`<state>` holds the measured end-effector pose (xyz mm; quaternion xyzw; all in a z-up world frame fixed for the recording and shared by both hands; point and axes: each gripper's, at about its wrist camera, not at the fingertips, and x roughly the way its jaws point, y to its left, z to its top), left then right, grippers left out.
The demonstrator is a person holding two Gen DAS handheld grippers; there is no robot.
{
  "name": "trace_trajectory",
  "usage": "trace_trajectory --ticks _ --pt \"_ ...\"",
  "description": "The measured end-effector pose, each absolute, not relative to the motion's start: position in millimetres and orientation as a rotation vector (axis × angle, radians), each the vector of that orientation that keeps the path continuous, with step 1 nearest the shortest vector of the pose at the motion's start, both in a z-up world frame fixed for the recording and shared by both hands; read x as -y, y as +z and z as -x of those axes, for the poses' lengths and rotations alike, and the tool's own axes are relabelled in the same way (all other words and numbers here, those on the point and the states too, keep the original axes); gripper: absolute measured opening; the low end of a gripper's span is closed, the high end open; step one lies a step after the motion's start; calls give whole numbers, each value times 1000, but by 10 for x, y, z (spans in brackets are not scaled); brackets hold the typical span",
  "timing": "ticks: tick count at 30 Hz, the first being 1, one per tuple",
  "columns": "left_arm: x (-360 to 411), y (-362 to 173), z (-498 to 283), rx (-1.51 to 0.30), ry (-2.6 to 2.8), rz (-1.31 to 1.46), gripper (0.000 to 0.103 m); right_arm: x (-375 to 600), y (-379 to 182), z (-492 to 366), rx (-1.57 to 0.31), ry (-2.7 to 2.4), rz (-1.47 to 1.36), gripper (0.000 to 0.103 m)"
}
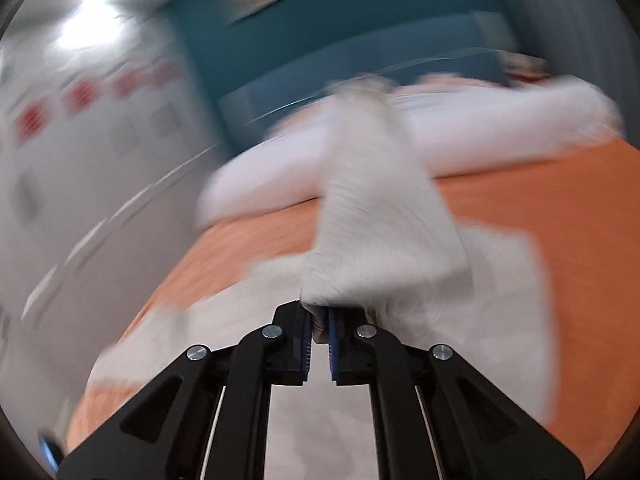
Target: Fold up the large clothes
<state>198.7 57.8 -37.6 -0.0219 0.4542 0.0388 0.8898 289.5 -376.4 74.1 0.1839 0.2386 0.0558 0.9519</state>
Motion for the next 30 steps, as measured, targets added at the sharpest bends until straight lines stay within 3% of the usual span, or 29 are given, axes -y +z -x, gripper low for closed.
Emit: trace_trajectory --ticks 2,4,5,8,12,19,23,24,25,26,27,28,30 --pt "-627 -325 -2011 -941 71 78 93 2963 578 -3075 -552 297 -326 10" --pt "-672 -274 -2062 -941 52 112 93 2328 290 -3177 -651 412 -274 31" --pt "-701 -232 -2110 -937 42 131 93 2013 108 -3177 -707 441 -239 36" --pt "-739 -105 -2299 -920 -10 186 93 1672 -117 -2955 -755 485 -207 38" --pt "-614 4 -2757 -908 -129 267 93 2140 -130 -2697 -720 377 -262 54" --pt "-68 -415 -3703 -1046 -234 353 92 3496 -225 -2475 -729 -41 -419 57" --pt "99 -536 -3938 -1071 -235 328 43 3922 -291 -2663 -726 -169 -456 56" --pt "133 -503 -3972 -1055 -235 305 26 3940 -331 -2736 -726 -189 -455 51" --pt "171 -452 -4004 -1034 -244 281 18 3975 -359 -2794 -726 -198 -456 37" --pt "207 -347 -4049 -993 -261 246 10 3973 -361 -2873 -719 -201 -456 28" --pt "240 -255 -4079 -951 -269 213 9 3983 -345 -2915 -705 -196 -458 13" --pt "285 -88 -4117 -882 -286 172 9 3968 -327 -2961 -686 -182 -457 7" --pt "356 89 -4185 -800 -296 119 9 3867 -264 -3056 -651 -156 -419 7"
